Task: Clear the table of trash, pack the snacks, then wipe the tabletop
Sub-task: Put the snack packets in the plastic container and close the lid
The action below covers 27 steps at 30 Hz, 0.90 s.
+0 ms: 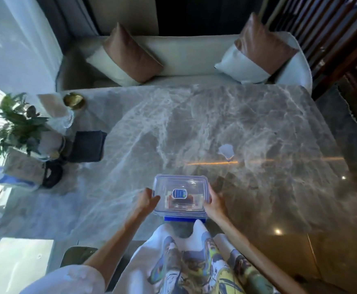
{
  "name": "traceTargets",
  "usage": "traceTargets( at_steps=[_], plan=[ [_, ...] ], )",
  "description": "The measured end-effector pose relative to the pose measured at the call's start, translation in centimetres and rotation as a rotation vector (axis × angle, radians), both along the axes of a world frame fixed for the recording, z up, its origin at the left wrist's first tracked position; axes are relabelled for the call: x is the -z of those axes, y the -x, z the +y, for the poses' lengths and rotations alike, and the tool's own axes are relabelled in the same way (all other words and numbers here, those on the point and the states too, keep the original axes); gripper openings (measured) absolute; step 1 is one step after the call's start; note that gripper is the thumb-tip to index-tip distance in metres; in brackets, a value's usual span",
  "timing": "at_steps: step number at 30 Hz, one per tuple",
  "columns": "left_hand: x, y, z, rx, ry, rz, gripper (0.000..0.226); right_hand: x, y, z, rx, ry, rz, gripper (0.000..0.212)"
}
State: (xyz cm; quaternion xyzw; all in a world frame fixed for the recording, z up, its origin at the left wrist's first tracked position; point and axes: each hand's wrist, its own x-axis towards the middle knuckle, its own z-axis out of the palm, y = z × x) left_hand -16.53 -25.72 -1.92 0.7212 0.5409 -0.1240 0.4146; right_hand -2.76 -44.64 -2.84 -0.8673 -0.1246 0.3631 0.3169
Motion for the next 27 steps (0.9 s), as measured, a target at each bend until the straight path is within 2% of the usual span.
traceTargets(
  at_steps=[3,6,12,17,21,27],
  plan=[
    [0.0,0.3,-0.4,-0.012,0.01,-0.035,0.005,0.4,0.4,-0.3,0.011,0.03,-0.01,0.067],
    [0.4,0.2,-0.3,0.014,0.021,-0.066,0.008,1.1,0.4,-0.5,0.033,0.098,-0.088,0.066],
    [0.6,0.0,-0.6,0.163,-0.037,0.004,0.017,1.6,0.7,-0.9,0.102,0.144,-0.069,0.071],
    [1.0,-0.1,-0.8,0.146,-0.049,0.002,0.015,2.0,1.1,-0.7,0.092,0.181,-0.088,0.071],
    [1.4,-0.1,-1.1,0.111,-0.02,-0.023,0.034,1.9,1.0,-0.5,0.081,0.203,-0.073,0.072],
    [1.8,-0.2,-1.2,0.091,-0.026,-0.019,0.036,2.0,1.1,-0.3,0.082,0.221,-0.075,0.073]
  ],
)
